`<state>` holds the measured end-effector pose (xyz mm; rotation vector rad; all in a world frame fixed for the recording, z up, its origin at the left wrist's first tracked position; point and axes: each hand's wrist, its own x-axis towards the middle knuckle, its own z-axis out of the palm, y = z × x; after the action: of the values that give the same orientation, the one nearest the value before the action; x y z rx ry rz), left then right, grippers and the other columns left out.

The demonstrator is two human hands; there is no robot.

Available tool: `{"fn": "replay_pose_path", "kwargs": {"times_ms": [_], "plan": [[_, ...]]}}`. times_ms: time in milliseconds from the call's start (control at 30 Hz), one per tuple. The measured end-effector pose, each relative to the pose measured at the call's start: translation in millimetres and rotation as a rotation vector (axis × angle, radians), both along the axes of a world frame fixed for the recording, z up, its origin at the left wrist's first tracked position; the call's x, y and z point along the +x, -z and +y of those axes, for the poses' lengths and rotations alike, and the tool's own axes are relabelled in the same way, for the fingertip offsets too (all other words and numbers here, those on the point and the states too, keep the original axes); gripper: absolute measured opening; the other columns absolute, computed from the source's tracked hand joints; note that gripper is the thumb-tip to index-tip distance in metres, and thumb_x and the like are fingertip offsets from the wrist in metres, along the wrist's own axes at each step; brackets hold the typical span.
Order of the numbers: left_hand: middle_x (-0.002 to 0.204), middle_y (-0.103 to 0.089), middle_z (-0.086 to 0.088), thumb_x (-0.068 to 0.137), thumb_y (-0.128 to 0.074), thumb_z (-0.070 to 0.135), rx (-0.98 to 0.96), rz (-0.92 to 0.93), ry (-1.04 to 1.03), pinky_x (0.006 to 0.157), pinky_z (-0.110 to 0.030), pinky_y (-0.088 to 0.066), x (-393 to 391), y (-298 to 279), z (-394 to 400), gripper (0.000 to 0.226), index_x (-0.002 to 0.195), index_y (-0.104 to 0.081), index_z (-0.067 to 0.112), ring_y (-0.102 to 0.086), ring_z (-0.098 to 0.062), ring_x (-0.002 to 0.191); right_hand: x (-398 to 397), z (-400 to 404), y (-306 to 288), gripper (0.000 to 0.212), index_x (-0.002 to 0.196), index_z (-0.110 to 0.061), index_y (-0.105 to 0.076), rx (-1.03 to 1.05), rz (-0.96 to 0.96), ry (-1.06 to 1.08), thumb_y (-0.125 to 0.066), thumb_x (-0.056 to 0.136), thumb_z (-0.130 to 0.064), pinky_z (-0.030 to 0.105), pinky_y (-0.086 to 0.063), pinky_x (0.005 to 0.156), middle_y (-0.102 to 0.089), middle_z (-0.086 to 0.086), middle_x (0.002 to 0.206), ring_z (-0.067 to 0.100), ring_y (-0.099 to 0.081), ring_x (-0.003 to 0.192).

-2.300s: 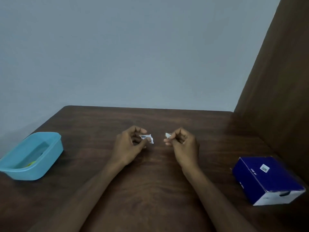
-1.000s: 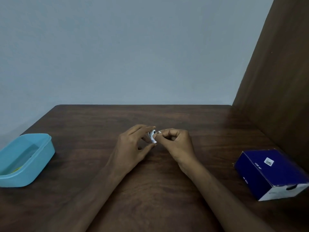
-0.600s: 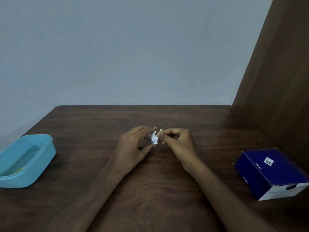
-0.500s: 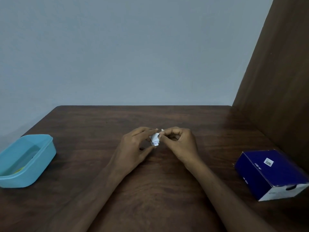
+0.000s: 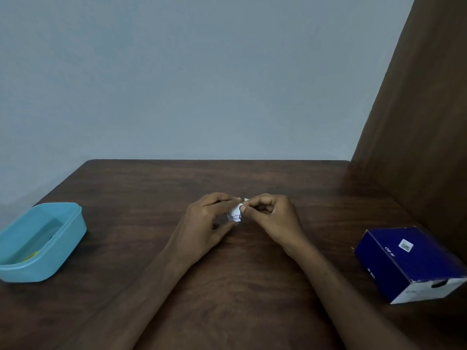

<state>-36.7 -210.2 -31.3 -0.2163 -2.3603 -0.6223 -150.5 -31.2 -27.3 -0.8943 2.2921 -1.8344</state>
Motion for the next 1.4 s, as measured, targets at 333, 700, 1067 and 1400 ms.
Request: {"fn": "replay_pose_path", "kwargs": {"times_ms": [333,700,1067,1400], "plan": [[0.129,-0.069,0.011,0.088,-0.085,0.014,-0.096,-0.016,-0.005,0.093,-0.03,-0.059,0,1,2,0.05,0.135,-0.073,0.025,-0.064,-0.009,0.119,2,-3,2,0.01,0.08,-0.023,-0.084,0.071,0.04,0.056,-0.091,0.077,-0.017,0.041,-0.065,0.085,-0.081,-0.01,0.084,0.007,-0.078,0.08],[0.119,-0.065,0.022,0.085,-0.086,0.048,-0.012,-0.043,-0.106,0.083,-0.023,-0.054,4,-7,6,0.045,0.127,-0.072,0.04,-0.058,-0.004,0.111,2,-3,1,0.012,0.068,-0.019,-0.077,0.09,0.152,0.096,-0.083,0.077,-0.013,0.023,-0.055,0.066,-0.076,-0.01,0.071,0.004,-0.073,0.067],[0.104,-0.082,0.009,0.102,-0.071,0.009,0.553,-0.151,0.005,0.068,-0.028,-0.066,6,-8,2,0.016,0.113,-0.081,0.016,-0.081,-0.015,0.077,6,-1,-2,0.007,0.077,-0.02,-0.082,0.134,0.003,-0.012,-0.082,0.078,-0.013,0.034,-0.064,0.084,-0.082,-0.012,0.083,0.0,-0.078,0.085],[0.112,-0.078,0.019,0.085,-0.092,0.029,0.347,-0.223,0.074,0.069,-0.028,-0.065,9,-11,5,0.049,0.13,-0.073,0.035,-0.078,-0.009,0.089,3,0,-2,0.013,0.069,-0.018,-0.081,0.119,0.005,0.075,-0.082,0.079,-0.011,0.014,-0.05,0.068,-0.079,-0.013,0.072,-0.01,-0.073,0.08]]}}
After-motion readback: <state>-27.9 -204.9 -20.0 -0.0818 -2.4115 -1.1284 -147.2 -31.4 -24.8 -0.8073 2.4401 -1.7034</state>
